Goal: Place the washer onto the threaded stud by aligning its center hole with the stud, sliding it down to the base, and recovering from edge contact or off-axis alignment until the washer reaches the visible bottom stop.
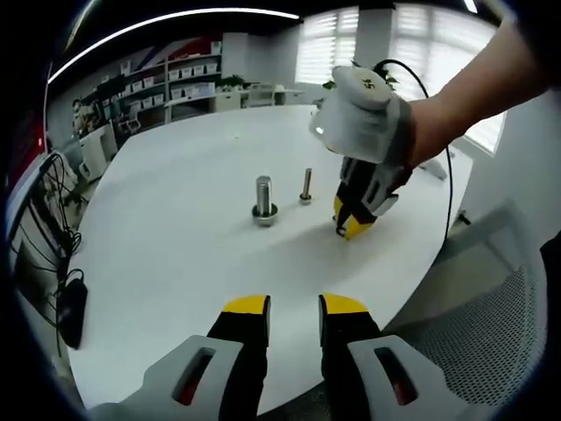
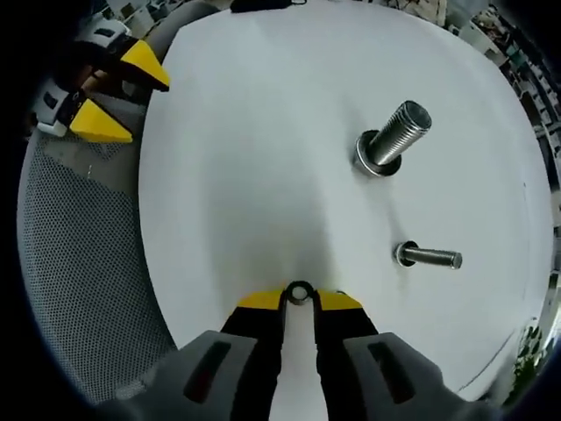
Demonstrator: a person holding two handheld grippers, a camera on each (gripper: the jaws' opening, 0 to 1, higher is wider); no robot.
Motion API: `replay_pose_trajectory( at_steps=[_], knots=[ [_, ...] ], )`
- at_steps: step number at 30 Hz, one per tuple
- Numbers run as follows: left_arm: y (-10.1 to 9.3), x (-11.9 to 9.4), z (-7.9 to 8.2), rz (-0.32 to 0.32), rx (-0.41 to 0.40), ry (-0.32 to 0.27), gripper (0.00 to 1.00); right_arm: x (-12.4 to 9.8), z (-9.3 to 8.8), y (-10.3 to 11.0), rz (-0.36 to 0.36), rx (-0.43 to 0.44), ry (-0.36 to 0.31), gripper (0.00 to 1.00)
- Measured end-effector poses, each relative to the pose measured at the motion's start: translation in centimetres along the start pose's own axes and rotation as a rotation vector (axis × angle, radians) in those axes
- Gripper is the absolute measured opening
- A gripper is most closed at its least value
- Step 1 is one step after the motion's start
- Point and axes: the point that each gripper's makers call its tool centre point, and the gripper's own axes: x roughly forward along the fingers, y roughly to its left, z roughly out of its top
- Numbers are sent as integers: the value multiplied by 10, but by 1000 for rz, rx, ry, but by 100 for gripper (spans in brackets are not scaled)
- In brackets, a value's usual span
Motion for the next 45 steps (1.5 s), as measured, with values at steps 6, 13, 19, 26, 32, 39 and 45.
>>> replay_pose_trajectory(
  at_steps=[6,13,19,26,32,39,45],
  knots=[
    [1,1,-1,0,1,2,20,0,1,1,-29,11,31,15],
    [0,1,0,-2,0,0,20,-2,-1,1,-75,17,-38,14],
    [0,0,1,-1,-1,-4,20,-3,-2,-1,-78,93,-119,14],
    [-1,1,1,-7,2,-6,20,-14,3,-4,-83,143,-163,13],
    [-1,0,2,-9,3,-6,20,-30,4,-15,-92,160,-177,13],
    [0,0,1,-3,1,-6,20,-42,2,-30,-106,186,-199,13],
    [0,-1,1,0,-1,-6,20,-55,4,-46,-131,181,-221,13]
  ],
)
